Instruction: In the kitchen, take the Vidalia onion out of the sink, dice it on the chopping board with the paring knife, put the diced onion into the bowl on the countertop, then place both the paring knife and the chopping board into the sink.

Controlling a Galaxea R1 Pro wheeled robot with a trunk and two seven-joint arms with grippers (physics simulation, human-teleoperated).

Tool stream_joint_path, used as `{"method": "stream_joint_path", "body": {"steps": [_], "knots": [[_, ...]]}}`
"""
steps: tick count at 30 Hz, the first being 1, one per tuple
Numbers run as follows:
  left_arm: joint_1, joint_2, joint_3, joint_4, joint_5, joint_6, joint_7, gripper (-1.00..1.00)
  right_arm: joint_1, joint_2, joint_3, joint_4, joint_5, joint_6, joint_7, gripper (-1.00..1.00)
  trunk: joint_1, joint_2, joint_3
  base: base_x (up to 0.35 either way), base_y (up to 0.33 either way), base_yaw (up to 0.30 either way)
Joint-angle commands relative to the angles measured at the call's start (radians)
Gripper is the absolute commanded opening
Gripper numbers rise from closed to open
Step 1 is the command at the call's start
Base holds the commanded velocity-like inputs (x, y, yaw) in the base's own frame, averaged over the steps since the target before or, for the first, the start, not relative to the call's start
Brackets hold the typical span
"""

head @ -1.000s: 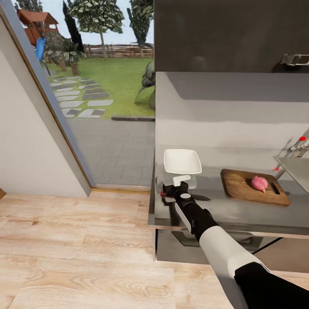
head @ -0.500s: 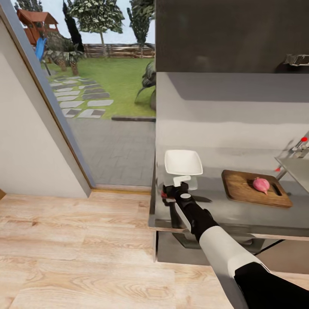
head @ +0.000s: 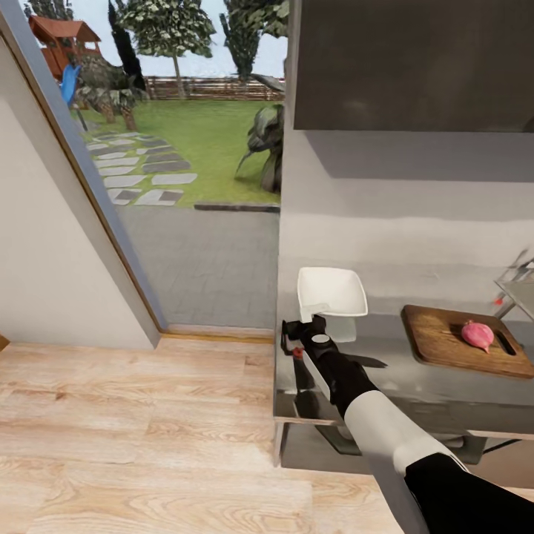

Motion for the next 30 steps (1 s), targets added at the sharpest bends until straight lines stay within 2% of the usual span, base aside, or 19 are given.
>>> {"method": "stream_joint_path", "body": {"steps": [1,9,19,30], "knots": [[0.0,0.002,-0.008,-0.002,0.01,-0.002,0.006,1.0,-0.001,0.0,0.003,-0.001,-0.001,0.011,-0.006,1.0,0.001,-0.002,-0.002,0.019,0.014,0.0],[0.0,0.001,-0.009,-0.002,0.01,-0.002,0.006,1.0,-0.001,0.0,0.001,-0.002,-0.005,0.044,-0.004,1.0,0.001,-0.002,-0.002,0.006,0.004,0.0],[0.0,0.001,-0.009,-0.002,0.01,-0.002,0.006,1.0,-0.001,0.0,0.001,-0.002,-0.006,0.047,-0.005,1.0,0.001,-0.002,-0.002,-0.091,-0.087,0.0],[0.0,0.001,-0.009,-0.001,0.01,-0.002,0.006,1.0,-0.001,0.0,0.001,-0.002,-0.006,0.047,-0.005,1.0,0.001,-0.002,-0.002,-0.009,-0.008,0.0]]}}
